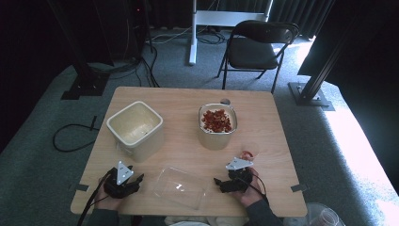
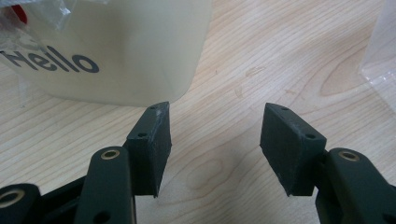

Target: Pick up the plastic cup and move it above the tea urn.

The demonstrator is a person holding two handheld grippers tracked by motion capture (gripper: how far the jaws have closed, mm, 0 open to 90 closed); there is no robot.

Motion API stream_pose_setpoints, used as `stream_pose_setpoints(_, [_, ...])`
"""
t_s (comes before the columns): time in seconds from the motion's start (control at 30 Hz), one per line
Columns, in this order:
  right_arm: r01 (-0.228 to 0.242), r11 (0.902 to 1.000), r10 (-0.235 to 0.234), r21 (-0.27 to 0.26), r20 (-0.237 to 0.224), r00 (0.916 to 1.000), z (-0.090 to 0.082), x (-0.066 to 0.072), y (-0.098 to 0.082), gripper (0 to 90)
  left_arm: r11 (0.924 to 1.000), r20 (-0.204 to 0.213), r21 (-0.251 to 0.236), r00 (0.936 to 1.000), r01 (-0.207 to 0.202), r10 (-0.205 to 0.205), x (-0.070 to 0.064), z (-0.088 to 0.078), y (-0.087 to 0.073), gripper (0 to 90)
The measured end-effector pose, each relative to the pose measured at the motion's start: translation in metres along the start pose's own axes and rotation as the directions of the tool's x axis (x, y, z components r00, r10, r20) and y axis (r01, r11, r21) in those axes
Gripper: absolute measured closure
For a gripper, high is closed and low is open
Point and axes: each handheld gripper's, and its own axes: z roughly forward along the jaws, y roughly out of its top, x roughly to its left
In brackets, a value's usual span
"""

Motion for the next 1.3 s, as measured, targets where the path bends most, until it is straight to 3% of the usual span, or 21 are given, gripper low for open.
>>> stream_pose_setpoints(0.2, [0.004, 1.0, -0.004, 0.0, -0.003, 1.0, -0.001, 0.0, -0.001, 11.3, 0.9998, 0.003, -0.005, 0.9999, 0.017, -0.017, 0.001, -0.001, 0.001, 44.1])
stream_pose_setpoints(0.37, [0.007, 1.0, -0.007, -0.003, -0.009, 0.9999, -0.003, 0.0, -0.002, 13.2, 0.9988, 0.034, -0.039, 0.9991, 0.028, -0.027, -0.002, -0.011, 0.009, 44.8])
stream_pose_setpoints(0.67, [0.002, 1.0, -0.002, -0.004, -0.005, 1.0, -0.006, 0.0, -0.006, 13.2, 0.9968, 0.088, -0.079, 0.9961, 0.002, 0.005, -0.009, -0.02, 0.026, 46.7])
stream_pose_setpoints(1.07, [0.001, 1.0, -0.001, -0.005, -0.004, 1.0, -0.007, 0.0, -0.006, 13.1, 0.9917, 0.126, -0.126, 0.9913, -0.023, 0.039, -0.016, -0.029, 0.051, 49.6])
stream_pose_setpoints(1.23, [0.001, 1.0, -0.001, -0.005, -0.004, 1.0, -0.007, 0.0, -0.006, 13.1, 0.9912, 0.162, -0.124, 0.9847, -0.045, 0.065, -0.023, -0.024, 0.061, 51.8])
stream_pose_setpoints(1.3, [0.001, 1.0, -0.001, -0.005, -0.004, 1.0, -0.007, 0.0, -0.006, 13.1, 0.9913, 0.192, -0.121, 0.9785, -0.053, 0.076, -0.028, -0.02, 0.065, 52.2])
